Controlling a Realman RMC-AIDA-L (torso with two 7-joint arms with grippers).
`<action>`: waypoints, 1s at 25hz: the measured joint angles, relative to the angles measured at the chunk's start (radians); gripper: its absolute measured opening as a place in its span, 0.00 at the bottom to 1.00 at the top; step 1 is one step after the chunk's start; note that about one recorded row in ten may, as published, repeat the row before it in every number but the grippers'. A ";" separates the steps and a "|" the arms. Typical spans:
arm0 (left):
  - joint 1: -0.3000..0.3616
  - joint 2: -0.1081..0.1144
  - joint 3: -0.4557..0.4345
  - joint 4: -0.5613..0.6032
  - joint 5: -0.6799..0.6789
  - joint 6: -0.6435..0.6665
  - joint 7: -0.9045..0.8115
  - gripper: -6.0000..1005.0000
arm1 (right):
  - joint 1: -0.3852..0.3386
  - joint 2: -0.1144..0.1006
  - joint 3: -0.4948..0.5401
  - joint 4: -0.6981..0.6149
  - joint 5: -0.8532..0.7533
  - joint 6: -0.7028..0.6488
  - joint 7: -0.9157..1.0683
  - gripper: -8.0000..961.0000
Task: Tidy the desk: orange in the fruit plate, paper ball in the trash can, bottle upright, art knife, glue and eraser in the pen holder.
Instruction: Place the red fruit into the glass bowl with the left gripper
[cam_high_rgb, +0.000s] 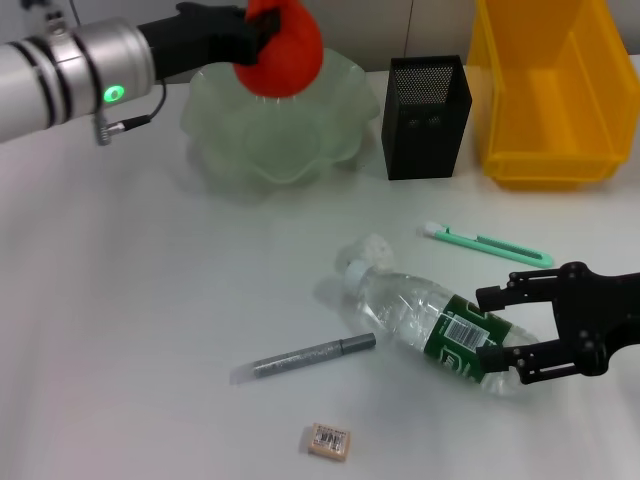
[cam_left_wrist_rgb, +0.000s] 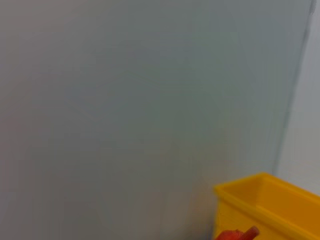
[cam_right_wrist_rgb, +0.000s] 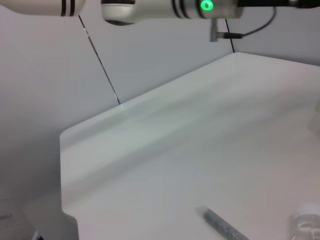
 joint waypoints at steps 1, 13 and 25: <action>-0.013 0.000 0.019 -0.022 -0.037 -0.038 0.021 0.07 | 0.002 0.000 0.000 0.003 0.000 0.000 0.000 0.80; -0.067 0.000 0.105 -0.170 -0.287 -0.174 0.260 0.07 | 0.016 0.000 0.000 0.020 -0.001 0.018 -0.010 0.80; -0.066 0.000 0.106 -0.195 -0.324 -0.154 0.298 0.37 | 0.019 0.000 0.000 0.021 -0.001 0.025 -0.015 0.80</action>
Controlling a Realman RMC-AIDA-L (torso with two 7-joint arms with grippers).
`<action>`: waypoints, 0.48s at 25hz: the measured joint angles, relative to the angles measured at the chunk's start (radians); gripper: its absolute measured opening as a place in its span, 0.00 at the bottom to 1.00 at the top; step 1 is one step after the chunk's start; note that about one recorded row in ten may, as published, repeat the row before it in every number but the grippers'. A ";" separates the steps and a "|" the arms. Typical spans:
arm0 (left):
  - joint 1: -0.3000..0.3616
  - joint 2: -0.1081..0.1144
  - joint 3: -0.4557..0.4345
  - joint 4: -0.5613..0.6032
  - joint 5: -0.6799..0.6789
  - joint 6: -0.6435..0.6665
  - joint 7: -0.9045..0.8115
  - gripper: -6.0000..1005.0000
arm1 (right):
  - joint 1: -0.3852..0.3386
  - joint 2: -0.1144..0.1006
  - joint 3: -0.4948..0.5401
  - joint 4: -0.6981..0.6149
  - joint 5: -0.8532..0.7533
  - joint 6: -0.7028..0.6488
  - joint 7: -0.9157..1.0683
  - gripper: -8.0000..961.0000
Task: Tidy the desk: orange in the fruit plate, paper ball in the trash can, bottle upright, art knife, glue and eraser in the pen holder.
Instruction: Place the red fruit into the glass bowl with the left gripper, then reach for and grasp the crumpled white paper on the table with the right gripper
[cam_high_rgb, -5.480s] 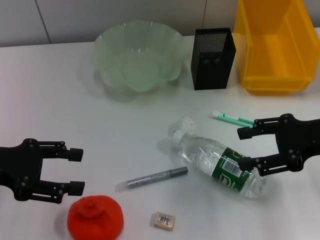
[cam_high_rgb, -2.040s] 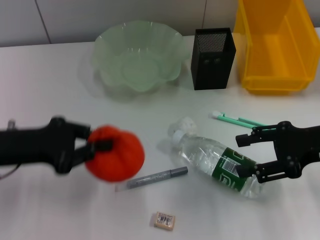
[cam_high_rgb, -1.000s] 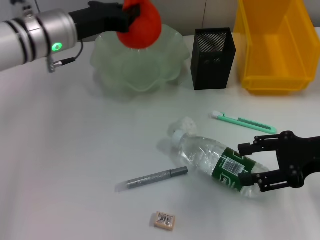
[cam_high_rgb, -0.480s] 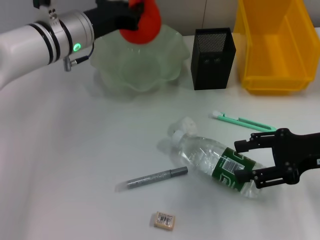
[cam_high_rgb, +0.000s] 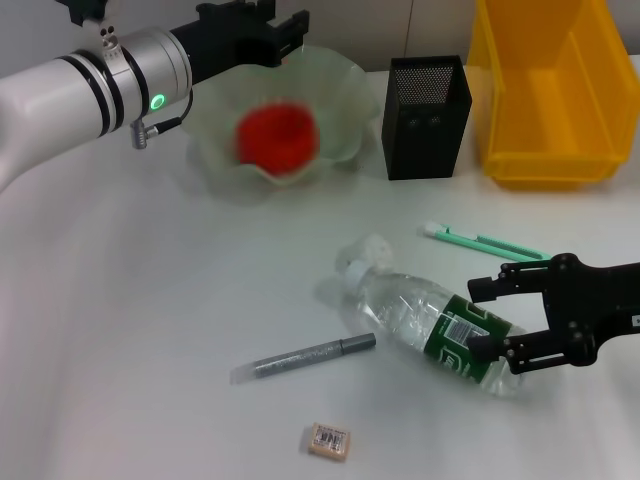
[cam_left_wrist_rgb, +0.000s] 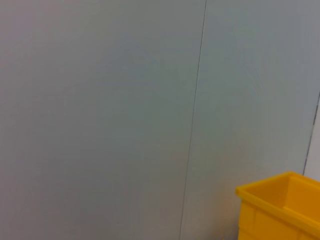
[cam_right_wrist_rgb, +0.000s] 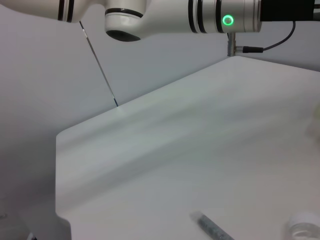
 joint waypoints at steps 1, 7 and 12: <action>0.001 0.000 0.000 0.000 0.000 0.003 0.002 0.41 | 0.000 0.000 0.000 0.000 0.000 0.000 0.000 0.80; 0.011 0.000 0.000 0.003 0.000 0.029 0.012 0.62 | 0.000 0.000 0.000 0.000 0.001 -0.003 0.000 0.80; 0.036 0.000 0.003 0.020 0.003 0.092 0.006 0.75 | 0.002 0.000 0.003 -0.004 0.001 -0.009 0.008 0.80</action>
